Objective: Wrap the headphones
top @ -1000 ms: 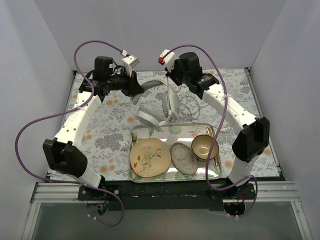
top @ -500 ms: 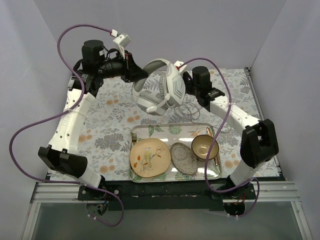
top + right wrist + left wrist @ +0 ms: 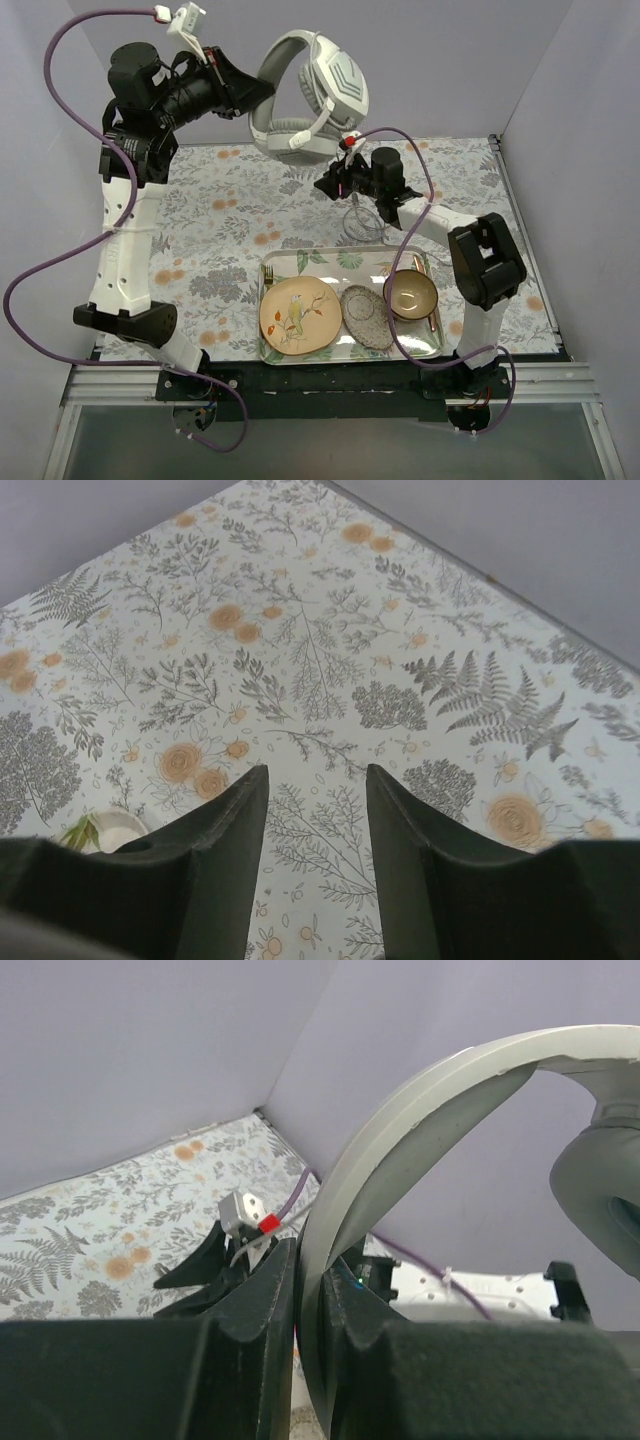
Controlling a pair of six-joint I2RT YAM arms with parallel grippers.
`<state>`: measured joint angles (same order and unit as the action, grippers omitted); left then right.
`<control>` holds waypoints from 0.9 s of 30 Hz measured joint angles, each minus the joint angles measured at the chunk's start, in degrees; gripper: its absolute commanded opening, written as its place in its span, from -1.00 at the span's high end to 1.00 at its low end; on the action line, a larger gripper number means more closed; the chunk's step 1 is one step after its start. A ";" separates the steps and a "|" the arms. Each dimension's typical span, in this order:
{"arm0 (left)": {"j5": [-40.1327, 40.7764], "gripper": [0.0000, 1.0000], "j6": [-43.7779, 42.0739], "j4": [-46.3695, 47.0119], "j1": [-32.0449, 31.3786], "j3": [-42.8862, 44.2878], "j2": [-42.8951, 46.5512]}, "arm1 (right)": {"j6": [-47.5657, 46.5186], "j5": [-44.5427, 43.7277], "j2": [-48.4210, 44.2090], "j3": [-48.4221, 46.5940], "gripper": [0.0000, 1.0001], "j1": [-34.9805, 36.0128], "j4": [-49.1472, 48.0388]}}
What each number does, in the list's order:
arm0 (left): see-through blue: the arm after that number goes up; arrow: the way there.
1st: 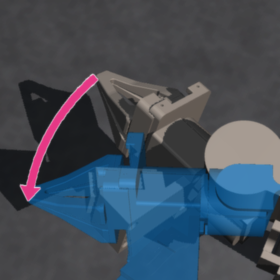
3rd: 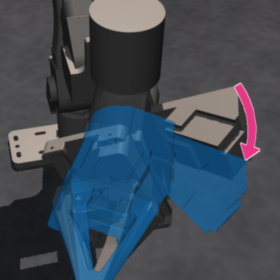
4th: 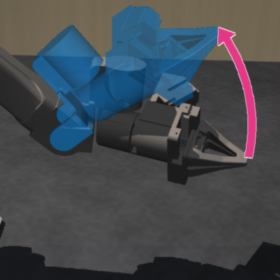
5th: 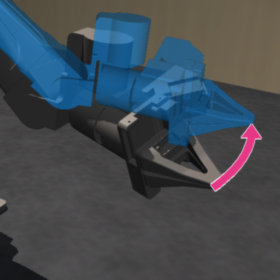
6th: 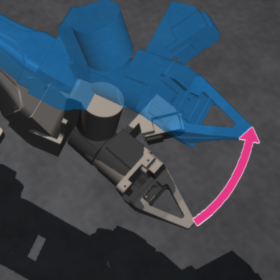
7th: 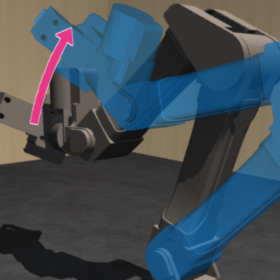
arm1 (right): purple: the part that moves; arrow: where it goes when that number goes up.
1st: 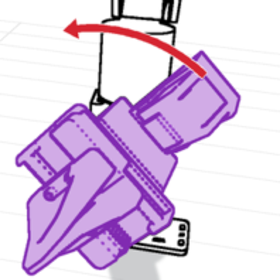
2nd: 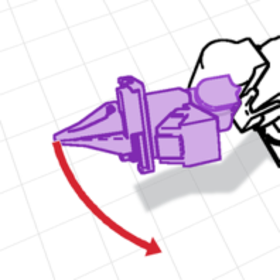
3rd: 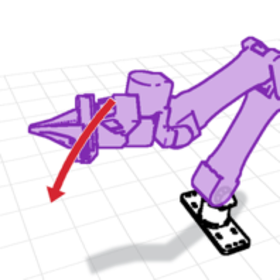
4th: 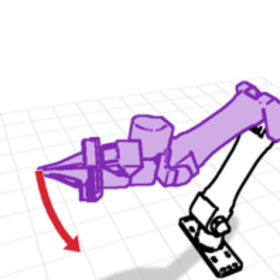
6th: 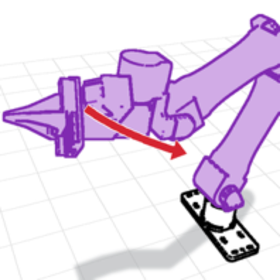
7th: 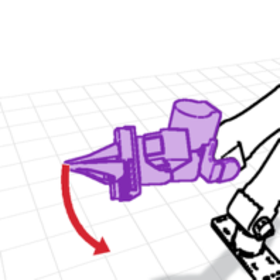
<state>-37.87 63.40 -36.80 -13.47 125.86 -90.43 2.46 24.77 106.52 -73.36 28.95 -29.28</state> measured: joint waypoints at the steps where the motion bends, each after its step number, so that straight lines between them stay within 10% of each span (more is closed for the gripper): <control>1: 1.05 1.00 1.03 0.02 0.61 0.81 -0.17 | 1.05 0.20 1.40 0.02 0.07 0.04 -0.33; 11: 11.61 1.00 8.92 1.73 8.50 3.32 -4.04 | 5.60 2.01 8.55 0.02 0.84 3.85 -1.64; 27: 36.46 1.00 13.07 10.23 19.28 -3.82 -12.26 | -10.34 -7.04 15.58 -25.40 0.97 19.82 32.46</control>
<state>-1.41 76.47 -26.57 5.80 122.04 -102.69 -7.88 17.74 122.10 -98.76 48.77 3.18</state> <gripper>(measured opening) 0.099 0.054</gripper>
